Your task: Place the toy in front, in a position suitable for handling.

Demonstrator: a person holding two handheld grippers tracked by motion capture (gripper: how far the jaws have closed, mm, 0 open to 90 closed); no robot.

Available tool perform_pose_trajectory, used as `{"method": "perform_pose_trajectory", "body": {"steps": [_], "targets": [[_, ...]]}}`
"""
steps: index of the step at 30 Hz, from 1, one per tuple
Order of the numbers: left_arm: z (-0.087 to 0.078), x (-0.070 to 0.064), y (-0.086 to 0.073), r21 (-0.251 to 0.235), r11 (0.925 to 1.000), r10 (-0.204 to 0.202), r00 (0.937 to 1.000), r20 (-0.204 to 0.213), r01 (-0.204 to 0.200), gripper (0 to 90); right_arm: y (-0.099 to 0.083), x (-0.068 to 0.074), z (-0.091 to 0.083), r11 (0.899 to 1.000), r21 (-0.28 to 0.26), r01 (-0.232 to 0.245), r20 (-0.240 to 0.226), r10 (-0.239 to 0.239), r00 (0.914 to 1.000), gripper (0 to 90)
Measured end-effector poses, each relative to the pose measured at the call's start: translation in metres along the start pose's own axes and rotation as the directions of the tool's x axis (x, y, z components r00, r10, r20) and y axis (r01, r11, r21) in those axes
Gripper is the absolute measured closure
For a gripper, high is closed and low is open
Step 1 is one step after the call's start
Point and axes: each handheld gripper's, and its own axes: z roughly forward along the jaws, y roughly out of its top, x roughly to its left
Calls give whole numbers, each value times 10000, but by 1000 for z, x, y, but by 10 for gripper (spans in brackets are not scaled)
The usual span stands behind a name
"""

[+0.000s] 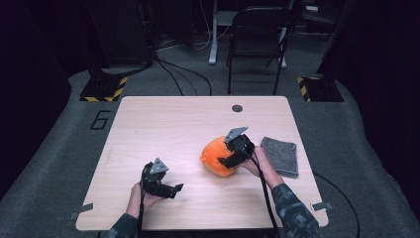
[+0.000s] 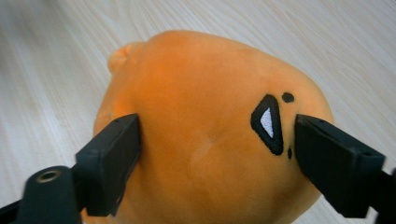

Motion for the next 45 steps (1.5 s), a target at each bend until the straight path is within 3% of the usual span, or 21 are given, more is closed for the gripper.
{"method": "perform_pose_trajectory", "body": {"steps": [3,4,5,8,14,17,20,21,22,26,28,30,33,36,37,38,42,44,45], "targets": [[-7,1,-9,-170,9990,-409,9990,-166,406,88,-4,5,6,9993,268,260,194,-265,9995,351],[-10,0,-13,-285,9977,-620,9978,-214,614,88,-5,6,7,9995,262,191,216,-197,9996,396],[-12,1,-17,-277,9973,-695,9971,-300,686,89,-9,8,10,9994,326,123,227,-130,9997,521],[-13,6,-20,-293,9962,-835,9946,-614,818,81,-10,8,10,9987,481,-177,96,173,9998,622],[-7,16,-26,-116,9949,-1004,9909,-896,997,65,-12,8,4,9960,4,-893,11,893,9960,697],[-7,17,-27,-99,9948,-1021,9905,-926,1017,58,-12,9,-8,9875,-489,-1499,180,1510,9884,707],[-5,16,-26,-87,9953,-970,9897,-1053,966,54,-11,11,-13,9825,-468,-1804,210,1816,9832,707],[-4,15,-26,-89,9952,-980,9892,-1088,976,51,-9,15,-18,9719,-517,-2298,369,2318,9721,706],[-4,15,-26,-89,9952,-980,9892,-1088,976,52,-9,15,-18,9719,-517,-2298,369,2318,9721,706],[-3,14,-27,14,9954,-949,9888,-1155,957,52,-2,25,-26,9512,-817,-2974,786,3036,9495,699],[-2,14,-26,83,9955,-926,9880,-1233,944,52,4,31,-31,9358,-894,-3409,1122,3496,9302,694],[-1,14,-26,48,9954,-939,9875,-1267,953,52,5,32,-32,9332,-987,-3455,1234,3560,9263,693],[-1,14,-27,116,9956,-904,9863,-1380,929,53,5,36,-32,9086,-1217,-3995,1430,4143,8988,686],[0,13,-26,149,9955,-908,9849,-1471,940,54,3,40,-33,8722,-1574,-4631,1777,4863,8555,680],[0,13,-26,149,9955,-908,9849,-1471,940,54,3,40,-33,8722,-1574,-4631,1777,4863,8555,680],[0,13,-26,136,9956,-897,9848,-1488,928,54,2,41,-33,8651,-1725,-4710,1798,4978,8485,680],[2,11,-25,168,9959,-848,9849,-1509,884,56,6,48,-37,8361,-2172,-5038,2078,5439,8130,674],[4,11,-24,205,9960,-827,9854,-1486,867,56,7,49,-37,8310,-2235,-5093,2045,5509,8091,672],[5,10,-24,186,9962,-807,9849,-1534,845,57,7,50,-35,8229,-2327,-5184,2045,5625,8011,670]]}}
